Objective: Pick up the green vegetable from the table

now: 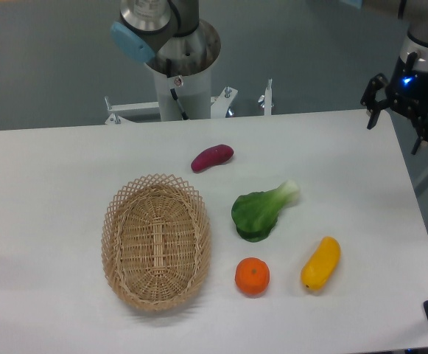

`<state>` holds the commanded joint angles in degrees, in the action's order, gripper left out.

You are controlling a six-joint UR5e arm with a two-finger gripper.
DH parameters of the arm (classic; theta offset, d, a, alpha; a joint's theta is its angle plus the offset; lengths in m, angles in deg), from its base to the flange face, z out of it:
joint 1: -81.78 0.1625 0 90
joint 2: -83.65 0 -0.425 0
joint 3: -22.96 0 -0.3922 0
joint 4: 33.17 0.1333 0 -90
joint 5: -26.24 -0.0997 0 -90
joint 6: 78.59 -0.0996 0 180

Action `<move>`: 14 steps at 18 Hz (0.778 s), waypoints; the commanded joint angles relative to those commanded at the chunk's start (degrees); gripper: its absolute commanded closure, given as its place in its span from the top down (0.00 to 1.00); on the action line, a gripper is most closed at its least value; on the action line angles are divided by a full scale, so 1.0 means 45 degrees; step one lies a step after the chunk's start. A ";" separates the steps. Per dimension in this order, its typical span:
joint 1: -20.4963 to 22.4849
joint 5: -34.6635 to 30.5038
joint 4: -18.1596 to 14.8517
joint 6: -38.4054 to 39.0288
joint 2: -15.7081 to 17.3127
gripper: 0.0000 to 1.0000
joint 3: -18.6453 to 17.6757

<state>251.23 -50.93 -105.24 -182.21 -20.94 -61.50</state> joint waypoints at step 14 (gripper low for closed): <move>0.0000 -0.0020 0.0215 0.0039 0.0137 1.00 -0.1404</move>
<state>251.23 -51.02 -104.27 -182.04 -20.32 -67.82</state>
